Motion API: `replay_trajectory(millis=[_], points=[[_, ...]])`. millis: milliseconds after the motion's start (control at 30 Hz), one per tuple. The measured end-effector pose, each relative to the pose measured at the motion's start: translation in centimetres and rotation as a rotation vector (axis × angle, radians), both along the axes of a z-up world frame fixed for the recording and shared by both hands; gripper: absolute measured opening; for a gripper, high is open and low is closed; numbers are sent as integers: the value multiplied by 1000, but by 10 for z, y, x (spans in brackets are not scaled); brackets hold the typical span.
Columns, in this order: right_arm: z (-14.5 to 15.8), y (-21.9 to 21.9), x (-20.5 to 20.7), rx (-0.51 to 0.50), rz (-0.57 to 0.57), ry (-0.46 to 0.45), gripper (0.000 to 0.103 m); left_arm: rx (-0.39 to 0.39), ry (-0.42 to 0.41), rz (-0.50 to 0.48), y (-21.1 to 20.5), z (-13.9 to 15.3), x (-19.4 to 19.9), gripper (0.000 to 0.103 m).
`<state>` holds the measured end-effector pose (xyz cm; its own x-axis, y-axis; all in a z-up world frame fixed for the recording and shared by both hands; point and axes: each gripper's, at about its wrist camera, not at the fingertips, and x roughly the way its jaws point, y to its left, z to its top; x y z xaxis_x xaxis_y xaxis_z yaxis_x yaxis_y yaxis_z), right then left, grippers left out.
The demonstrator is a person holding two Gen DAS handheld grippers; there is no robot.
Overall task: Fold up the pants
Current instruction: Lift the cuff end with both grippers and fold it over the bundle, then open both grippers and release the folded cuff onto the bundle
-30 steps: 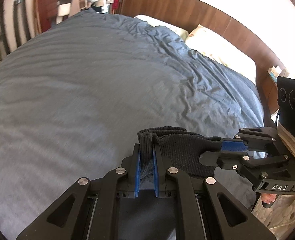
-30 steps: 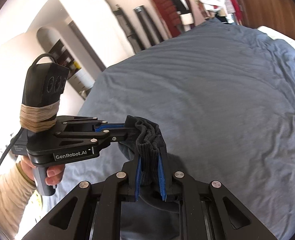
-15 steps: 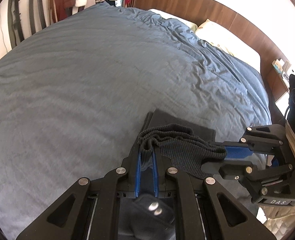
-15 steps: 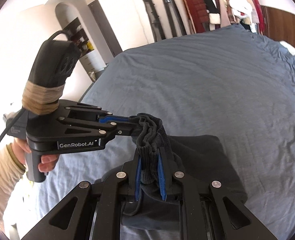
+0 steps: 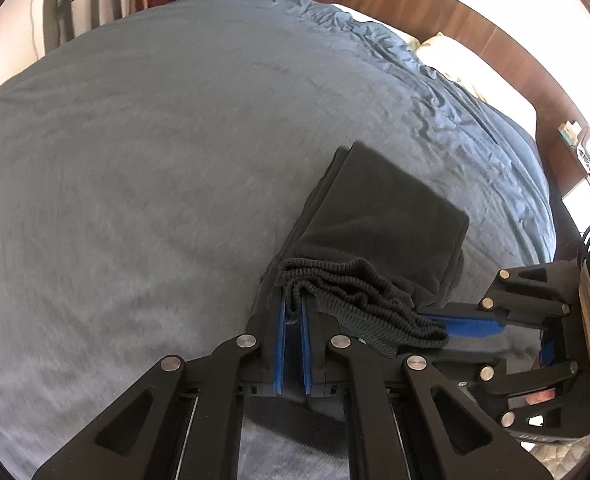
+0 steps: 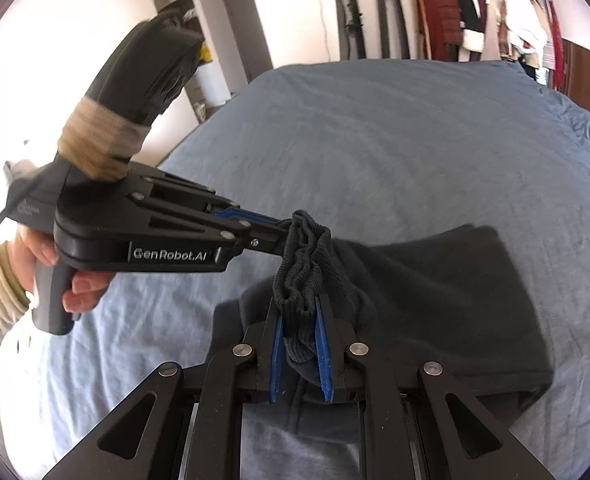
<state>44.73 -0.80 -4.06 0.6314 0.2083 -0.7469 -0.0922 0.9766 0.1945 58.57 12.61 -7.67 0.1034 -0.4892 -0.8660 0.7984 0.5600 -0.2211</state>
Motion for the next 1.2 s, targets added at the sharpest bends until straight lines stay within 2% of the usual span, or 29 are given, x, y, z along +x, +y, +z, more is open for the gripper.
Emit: replay_trajectory(millis=[267,567,633,700,767,833,900,1000,1100,1200], points=[[-20,30,-4,-18,49,32,17,13,10,42,30,-14,-7,8],[-10,57,-22,-60,124,-22,17,-11,-7,79,57,-13,-20,8],[-14,65,-23,-84,138,-22,17,7,37,114,64,-24,-16,16],[-25,69,-21,-77,148,12,17,61,16,144,70,-32,-16,17],[-33,72,-20,-94,158,25,17,81,-10,185,81,-32,-18,24],[-39,77,-21,-121,175,31,17,55,7,235,94,-27,-18,30],[-43,82,-23,-149,183,26,19,37,27,274,101,-24,-19,32],[-45,87,-23,-160,185,31,23,10,68,283,103,-20,-26,33],[-48,93,-27,-185,202,12,23,-51,121,277,100,-18,-27,33],[-51,91,-32,-167,216,1,24,-76,144,280,90,-19,-29,31]])
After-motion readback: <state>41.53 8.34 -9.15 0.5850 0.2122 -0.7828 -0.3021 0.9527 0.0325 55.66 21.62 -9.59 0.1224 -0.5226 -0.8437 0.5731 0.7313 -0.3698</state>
